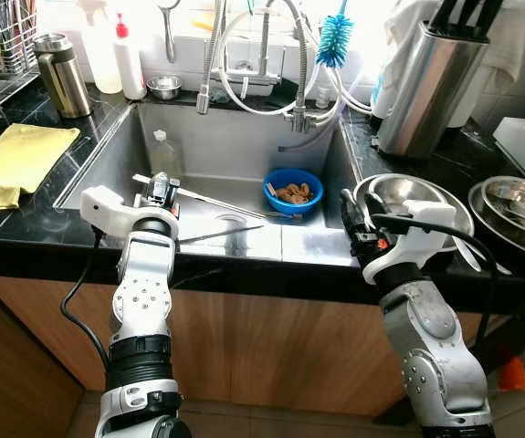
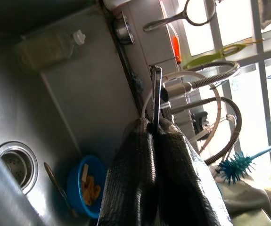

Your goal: Kitchen organization

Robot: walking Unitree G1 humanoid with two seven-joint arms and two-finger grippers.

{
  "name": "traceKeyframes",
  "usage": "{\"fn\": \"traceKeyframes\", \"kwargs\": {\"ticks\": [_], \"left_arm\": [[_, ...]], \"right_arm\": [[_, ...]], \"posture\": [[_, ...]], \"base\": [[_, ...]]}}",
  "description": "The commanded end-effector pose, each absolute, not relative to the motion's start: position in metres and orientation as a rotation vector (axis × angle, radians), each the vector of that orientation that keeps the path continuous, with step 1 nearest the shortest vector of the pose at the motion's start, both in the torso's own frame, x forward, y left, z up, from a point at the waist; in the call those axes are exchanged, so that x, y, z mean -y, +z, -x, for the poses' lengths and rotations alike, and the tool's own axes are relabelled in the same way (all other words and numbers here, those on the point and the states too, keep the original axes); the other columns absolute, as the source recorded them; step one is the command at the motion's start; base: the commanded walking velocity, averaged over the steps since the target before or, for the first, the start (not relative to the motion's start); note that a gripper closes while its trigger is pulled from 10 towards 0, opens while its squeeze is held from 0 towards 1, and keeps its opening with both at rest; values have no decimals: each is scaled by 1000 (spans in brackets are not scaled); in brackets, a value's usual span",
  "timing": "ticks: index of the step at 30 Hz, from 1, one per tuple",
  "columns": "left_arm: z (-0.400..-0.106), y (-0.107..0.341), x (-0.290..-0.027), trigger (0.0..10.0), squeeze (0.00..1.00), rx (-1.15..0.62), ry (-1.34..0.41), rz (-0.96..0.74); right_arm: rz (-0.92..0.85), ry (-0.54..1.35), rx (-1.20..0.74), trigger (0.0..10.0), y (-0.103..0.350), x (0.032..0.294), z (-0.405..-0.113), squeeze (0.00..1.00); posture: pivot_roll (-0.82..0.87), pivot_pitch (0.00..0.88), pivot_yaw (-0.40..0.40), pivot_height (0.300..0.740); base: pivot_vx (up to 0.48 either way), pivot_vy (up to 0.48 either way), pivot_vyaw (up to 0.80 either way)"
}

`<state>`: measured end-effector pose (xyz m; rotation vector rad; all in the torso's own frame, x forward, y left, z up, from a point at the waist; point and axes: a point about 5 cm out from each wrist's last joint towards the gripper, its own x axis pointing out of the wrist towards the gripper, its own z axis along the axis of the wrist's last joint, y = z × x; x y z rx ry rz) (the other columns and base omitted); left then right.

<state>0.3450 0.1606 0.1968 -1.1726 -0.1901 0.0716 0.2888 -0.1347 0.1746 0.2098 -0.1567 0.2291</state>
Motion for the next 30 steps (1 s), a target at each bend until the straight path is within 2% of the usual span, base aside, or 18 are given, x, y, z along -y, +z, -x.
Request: {"fn": "traceKeyframes", "kwargs": {"ticks": [1, 17, 22, 30], "left_arm": [[-347, 204, -156, 10000, 0, 205, 53, 1190], [-346, 204, -159, 10000, 0, 211, 33, 1190], [-348, 205, -157, 10000, 0, 208, 42, 1113], [-353, 216, -160, 10000, 0, 260, 59, 877]], "right_arm": [[-200, 230, 158, 10000, 174, 135, -289, 0], [-197, 251, 149, 10000, 170, 128, -289, 0], [-195, 255, 147, 10000, 170, 128, -289, 0], [-198, 260, 148, 10000, 170, 126, -289, 0]], "posture": [[-56, 41, -52, 740], [-50, 33, -54, 740], [-52, 36, -53, 740], [-52, 40, -50, 740]], "base": [[364, 0, 0], [364, 0, 0], [59, 0, 0], [0, 0, 0]]}}
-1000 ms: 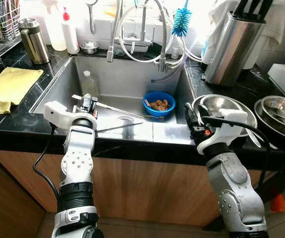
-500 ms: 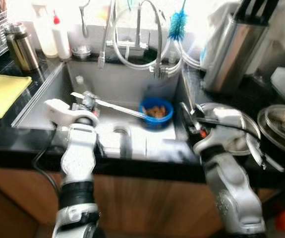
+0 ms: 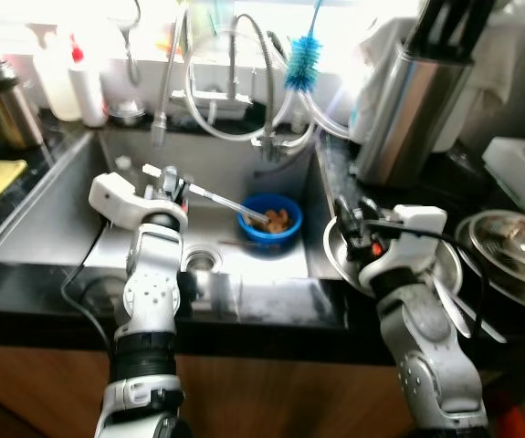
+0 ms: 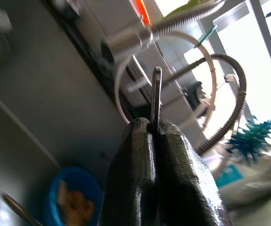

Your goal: Kitchen organization

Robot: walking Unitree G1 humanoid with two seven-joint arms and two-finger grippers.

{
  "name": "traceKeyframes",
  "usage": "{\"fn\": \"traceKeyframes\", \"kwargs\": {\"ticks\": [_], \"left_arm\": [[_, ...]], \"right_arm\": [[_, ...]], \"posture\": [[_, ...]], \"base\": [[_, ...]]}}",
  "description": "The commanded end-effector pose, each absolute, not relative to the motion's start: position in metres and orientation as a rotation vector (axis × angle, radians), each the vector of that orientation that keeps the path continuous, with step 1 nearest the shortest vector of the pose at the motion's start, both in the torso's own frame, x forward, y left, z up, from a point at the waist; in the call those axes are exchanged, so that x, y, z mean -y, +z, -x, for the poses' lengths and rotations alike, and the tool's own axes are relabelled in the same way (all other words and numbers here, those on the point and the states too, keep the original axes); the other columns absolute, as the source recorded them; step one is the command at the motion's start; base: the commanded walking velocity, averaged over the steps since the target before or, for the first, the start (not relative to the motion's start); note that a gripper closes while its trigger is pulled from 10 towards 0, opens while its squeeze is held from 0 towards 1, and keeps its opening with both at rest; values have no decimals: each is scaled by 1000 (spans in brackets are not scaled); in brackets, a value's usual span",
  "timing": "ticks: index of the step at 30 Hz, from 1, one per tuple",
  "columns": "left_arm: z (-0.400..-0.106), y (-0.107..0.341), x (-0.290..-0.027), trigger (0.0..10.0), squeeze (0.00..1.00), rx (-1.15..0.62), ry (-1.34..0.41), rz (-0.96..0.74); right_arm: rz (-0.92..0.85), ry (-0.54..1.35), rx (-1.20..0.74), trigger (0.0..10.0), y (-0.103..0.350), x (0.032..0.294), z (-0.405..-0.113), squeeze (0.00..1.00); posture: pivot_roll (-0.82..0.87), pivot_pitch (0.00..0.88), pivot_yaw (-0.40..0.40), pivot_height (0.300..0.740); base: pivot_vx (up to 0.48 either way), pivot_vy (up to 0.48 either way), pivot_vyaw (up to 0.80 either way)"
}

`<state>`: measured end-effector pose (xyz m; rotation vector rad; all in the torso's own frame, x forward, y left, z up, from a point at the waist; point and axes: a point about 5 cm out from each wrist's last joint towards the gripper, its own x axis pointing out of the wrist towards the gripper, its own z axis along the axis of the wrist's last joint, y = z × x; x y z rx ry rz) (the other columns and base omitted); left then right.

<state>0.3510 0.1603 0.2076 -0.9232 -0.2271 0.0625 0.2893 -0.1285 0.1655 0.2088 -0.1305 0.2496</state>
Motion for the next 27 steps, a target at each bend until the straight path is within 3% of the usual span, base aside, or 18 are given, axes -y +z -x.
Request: {"fn": "traceKeyframes", "kwargs": {"ticks": [1, 4, 7, 13, 21, 22, 23, 27], "left_arm": [[-353, 218, -163, 10000, 0, 275, 68, 834], [-355, 232, -164, 10000, 0, 335, 46, 588], [-356, 235, -161, 10000, 0, 342, 21, 500], [-357, 223, -139, 10000, 0, 292, -90, 101], [-356, 209, -128, 10000, 12, 255, -131, -5], [-356, 209, -127, 10000, 200, 254, -133, -4], [-355, 207, -124, 10000, 1000, 252, -144, -15], [-354, 206, -118, 10000, 1000, 250, -163, -17]], "right_arm": [[-199, 259, 148, 10000, 170, 126, -289, 0], [-199, 258, 149, 10000, 170, 126, -289, 0], [-199, 258, 150, 10000, 171, 126, -289, 0], [-194, 257, 156, 10000, 173, 126, -289, 0], [-193, 251, 150, 10000, 171, 127, -290, 0], [-193, 252, 148, 10000, 171, 127, -290, 0], [-192, 252, 144, 10000, 170, 126, -290, 0], [-190, 252, 139, 10000, 169, 126, -290, 0]], "posture": [[-52, 40, -50, 740], [-51, 42, -47, 740], [-51, 42, -47, 740], [-54, 41, -47, 740], [-54, 40, -46, 740], [-54, 40, -46, 740], [-54, 40, -46, 740], [-53, 40, -46, 740]], "base": [[0, 0, 0], [0, 0, 0], [0, 0, 0], [0, 0, 0], [0, 0, 0], [0, 0, 0], [0, 0, 0], [0, 0, 0]]}}
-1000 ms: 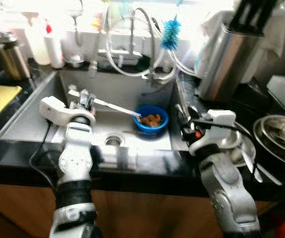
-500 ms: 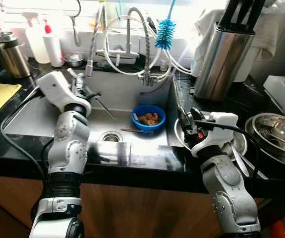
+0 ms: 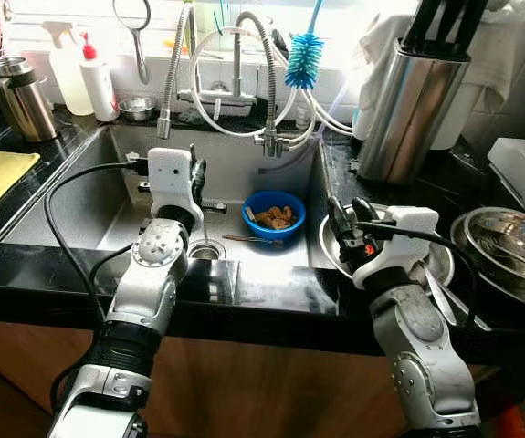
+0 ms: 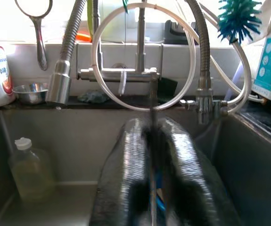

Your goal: Kitchen organization

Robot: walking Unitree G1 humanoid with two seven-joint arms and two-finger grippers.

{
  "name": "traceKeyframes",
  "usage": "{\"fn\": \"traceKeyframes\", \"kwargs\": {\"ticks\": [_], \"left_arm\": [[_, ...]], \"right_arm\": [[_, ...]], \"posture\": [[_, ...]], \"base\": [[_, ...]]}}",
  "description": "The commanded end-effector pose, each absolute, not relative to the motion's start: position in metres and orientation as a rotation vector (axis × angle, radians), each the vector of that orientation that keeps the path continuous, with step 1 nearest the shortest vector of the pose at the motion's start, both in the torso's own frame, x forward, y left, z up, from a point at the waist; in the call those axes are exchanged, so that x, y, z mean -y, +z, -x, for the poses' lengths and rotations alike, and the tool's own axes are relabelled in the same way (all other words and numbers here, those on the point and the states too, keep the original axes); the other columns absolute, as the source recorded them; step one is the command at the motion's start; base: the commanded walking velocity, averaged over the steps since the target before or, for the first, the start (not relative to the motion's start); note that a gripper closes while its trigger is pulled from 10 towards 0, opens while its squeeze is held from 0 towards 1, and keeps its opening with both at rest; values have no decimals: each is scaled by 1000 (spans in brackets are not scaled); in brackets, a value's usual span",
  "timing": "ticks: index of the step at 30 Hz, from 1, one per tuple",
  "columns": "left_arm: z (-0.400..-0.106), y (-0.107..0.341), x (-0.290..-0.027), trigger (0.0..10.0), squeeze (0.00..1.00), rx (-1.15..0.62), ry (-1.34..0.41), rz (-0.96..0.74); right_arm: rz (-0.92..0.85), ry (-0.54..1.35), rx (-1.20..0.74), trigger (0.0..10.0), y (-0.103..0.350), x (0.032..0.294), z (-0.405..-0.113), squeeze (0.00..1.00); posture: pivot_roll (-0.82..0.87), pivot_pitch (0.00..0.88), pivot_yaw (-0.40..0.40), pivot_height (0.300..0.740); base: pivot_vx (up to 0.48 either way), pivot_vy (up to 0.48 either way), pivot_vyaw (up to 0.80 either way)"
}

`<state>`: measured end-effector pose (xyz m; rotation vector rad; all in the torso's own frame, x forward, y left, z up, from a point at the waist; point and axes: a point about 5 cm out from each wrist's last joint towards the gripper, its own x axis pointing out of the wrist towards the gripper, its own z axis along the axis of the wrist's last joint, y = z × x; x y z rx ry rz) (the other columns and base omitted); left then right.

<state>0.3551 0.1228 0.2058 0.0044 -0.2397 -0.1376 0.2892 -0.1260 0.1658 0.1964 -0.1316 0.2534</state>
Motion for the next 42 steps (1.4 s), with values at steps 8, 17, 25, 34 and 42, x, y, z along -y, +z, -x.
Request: {"fn": "traceKeyframes", "kwargs": {"ticks": [8, 17, 25, 34, 42], "left_arm": [[-354, 205, -116, 10000, 1000, 252, -168, -24], [-354, 205, -116, 10000, 1000, 253, -168, -27], [-354, 205, -116, 10000, 1000, 254, -168, -26], [-354, 205, -116, 10000, 1000, 255, -167, -27], [-354, 205, -116, 10000, 1000, 255, -167, -28]], "right_arm": [[-191, 251, 137, 10000, 169, 126, -290, 0], [-191, 251, 138, 10000, 169, 126, -290, 0], [-191, 251, 138, 10000, 169, 126, -290, 0], [-191, 251, 138, 10000, 169, 126, -290, 0], [-191, 251, 138, 10000, 169, 126, -290, 0]], "posture": [[-54, 39, -45, 740], [-54, 39, -45, 740], [-54, 39, -45, 740], [-54, 39, -45, 740], [-54, 39, -45, 740]], "base": [[0, 0, 0], [0, 0, 0], [0, 0, 0], [0, 0, 0], [0, 0, 0]]}}
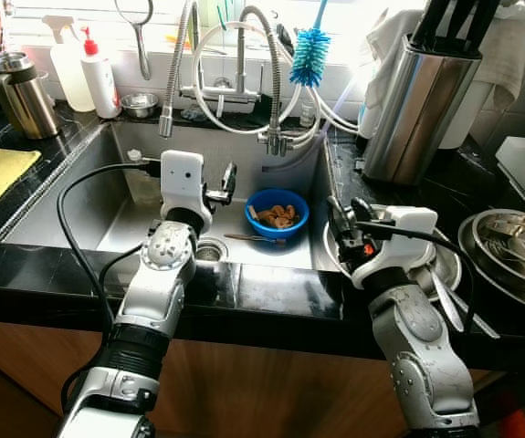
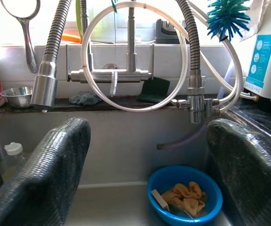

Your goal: Kitchen organization

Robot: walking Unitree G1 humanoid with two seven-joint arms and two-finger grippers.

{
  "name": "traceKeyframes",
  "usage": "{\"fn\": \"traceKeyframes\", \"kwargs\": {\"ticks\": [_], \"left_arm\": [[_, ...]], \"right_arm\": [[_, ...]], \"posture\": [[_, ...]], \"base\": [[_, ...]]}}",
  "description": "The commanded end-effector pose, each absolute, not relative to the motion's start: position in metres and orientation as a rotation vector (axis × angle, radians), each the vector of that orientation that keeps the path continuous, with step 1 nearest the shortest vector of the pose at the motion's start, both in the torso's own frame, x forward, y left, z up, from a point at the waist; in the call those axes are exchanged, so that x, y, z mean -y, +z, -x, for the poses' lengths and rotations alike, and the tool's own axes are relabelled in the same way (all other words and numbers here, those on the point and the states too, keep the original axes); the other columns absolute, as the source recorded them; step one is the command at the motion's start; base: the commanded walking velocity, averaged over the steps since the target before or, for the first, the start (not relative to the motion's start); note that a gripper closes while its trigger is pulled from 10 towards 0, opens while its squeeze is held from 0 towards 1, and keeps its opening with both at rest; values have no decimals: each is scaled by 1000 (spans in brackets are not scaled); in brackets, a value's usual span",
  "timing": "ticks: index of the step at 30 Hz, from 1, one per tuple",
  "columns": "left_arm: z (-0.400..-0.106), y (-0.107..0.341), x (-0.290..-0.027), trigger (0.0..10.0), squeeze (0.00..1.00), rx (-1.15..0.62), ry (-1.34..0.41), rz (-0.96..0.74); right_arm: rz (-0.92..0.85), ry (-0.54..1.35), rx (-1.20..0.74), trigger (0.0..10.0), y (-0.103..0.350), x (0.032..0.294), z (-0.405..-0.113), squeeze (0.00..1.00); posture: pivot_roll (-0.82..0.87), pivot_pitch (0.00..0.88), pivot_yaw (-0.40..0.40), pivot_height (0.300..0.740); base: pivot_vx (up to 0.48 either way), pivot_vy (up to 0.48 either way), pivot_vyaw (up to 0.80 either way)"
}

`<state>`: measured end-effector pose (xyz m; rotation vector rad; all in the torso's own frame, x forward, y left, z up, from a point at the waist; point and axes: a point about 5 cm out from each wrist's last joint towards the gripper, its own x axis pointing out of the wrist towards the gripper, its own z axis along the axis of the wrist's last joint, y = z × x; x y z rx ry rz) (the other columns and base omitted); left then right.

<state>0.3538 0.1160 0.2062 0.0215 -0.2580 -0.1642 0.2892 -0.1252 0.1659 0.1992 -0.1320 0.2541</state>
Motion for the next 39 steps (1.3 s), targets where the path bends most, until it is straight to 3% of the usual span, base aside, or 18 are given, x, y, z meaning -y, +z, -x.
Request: {"fn": "traceKeyframes", "kwargs": {"ticks": [1, 11, 12, 20, 25, 39], "left_arm": [[-354, 205, -116, 10000, 1000, 255, -167, -28], [-354, 204, -115, 10000, 1000, 253, -170, -24], [-350, 206, -122, 10000, 0, 263, -171, 96], [-348, 206, -125, 10000, 0, 262, -166, 160], [-348, 207, -126, 10000, 0, 262, -169, 165], [-348, 207, -125, 10000, 0, 265, -174, 162]], "right_arm": [[-191, 251, 138, 10000, 169, 126, -290, 0], [-191, 251, 138, 10000, 169, 126, -290, 0], [-188, 254, 145, 10000, 169, 120, -291, 0], [-187, 257, 149, 10000, 170, 117, -292, 0], [-186, 256, 150, 10000, 170, 117, -292, 0], [-184, 256, 152, 10000, 171, 117, -292, 0]], "posture": [[-54, 39, -45, 740], [-54, 40, -45, 740], [-42, 28, -39, 740], [-41, 32, -41, 740], [-42, 32, -41, 740], [-42, 32, -41, 740]], "base": [[0, 0, 0], [0, 0, 0], [0, 0, 0], [0, 0, 0], [0, 435, 0], [0, 0, 0]]}}
